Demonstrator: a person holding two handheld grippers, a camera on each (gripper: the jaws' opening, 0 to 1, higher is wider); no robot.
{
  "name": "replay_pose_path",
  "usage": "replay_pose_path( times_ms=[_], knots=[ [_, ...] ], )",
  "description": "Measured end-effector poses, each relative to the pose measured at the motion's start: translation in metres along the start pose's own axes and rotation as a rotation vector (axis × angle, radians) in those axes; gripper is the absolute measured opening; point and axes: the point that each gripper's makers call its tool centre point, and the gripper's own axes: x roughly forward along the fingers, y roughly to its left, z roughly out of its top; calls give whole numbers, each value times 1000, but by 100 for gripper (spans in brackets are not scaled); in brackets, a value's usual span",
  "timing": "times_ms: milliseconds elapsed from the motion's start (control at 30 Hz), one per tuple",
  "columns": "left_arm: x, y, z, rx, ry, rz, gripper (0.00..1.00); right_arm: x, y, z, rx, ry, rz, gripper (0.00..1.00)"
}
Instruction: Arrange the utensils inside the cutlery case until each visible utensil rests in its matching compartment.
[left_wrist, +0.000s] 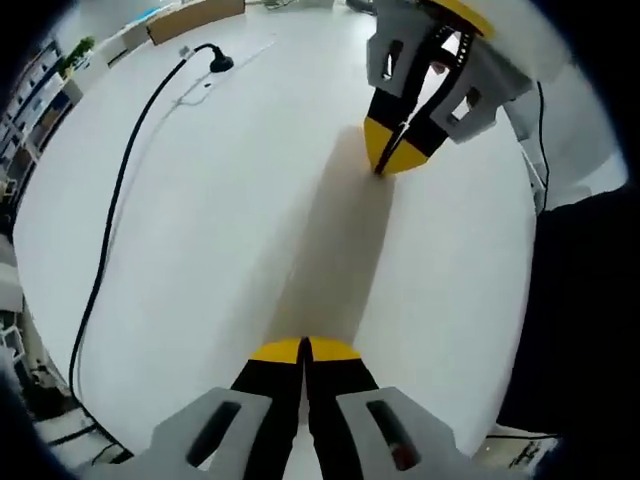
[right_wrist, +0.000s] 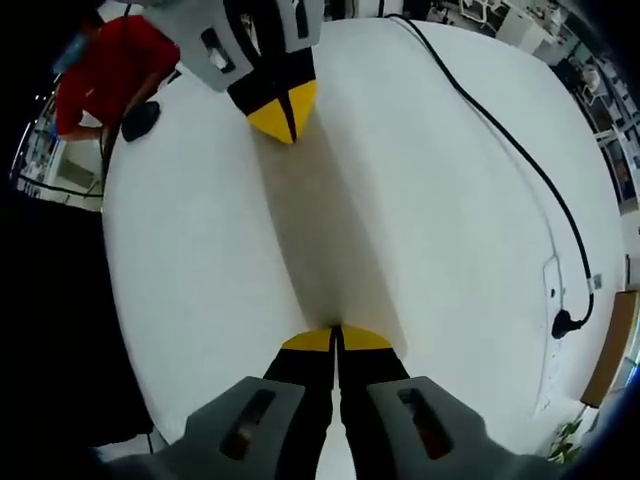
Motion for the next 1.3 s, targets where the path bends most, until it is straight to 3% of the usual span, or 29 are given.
replay_pose_path(
  times_ms=[200,267,300,333,367,400,433,467,500,533,600,800,867,933,1067,1100,1167,1200,1233,1300],
  knots=[
    [2,-4,2,76,53,30,0,1,0,0,-2,12,4,0],
    [1,-4,4,190,97,69,0,1,0,0,-3,13,3,0],
    [2,-8,8,219,77,69,0,0,0,0,-3,12,2,0],
    [5,-22,18,212,9,13,0,0,0,0,-1,7,-1,0],
    [6,-36,28,106,-47,-51,0,0,0,-1,2,1,-2,0],
    [6,-33,33,87,-64,-30,0,0,0,-1,5,-6,-2,0],
    [6,-25,33,145,-50,16,0,0,0,-1,16,-19,1,0],
    [10,-26,32,145,-31,12,0,0,0,-2,22,-28,3,0],
    [10,-27,28,195,0,-7,0,1,4,3,41,-56,31,0],
    [12,-27,32,163,-18,-6,0,-1,-1,0,20,-41,7,0],
    [12,-28,29,218,3,-32,0,-2,0,-1,33,-41,8,0],
    [12,-27,30,186,14,-41,0,-2,-2,0,56,-54,31,0],
    [12,-27,30,143,-19,-54,0,-1,0,-1,59,-42,27,0],
    [12,-25,30,33,-76,-83,0,-1,-1,1,22,-40,8,0],
    [12,-29,43,33,-276,-87,0,-1,-1,1,46,-22,3,0],
    [12,-28,44,-24,-303,-88,0,-1,-1,1,54,-21,5,0],
    [12,-28,41,-60,-302,-91,0,-1,0,0,64,-22,6,0],
    [11,-28,33,-94,-254,-98,0,-1,0,-1,63,-28,7,0],
    [9,-27,26,-83,-208,-88,0,-1,0,-1,64,-33,8,0],
    [4,-19,8,11,-110,-35,0,-1,-1,-1,72,-45,13,0]
  ],
)
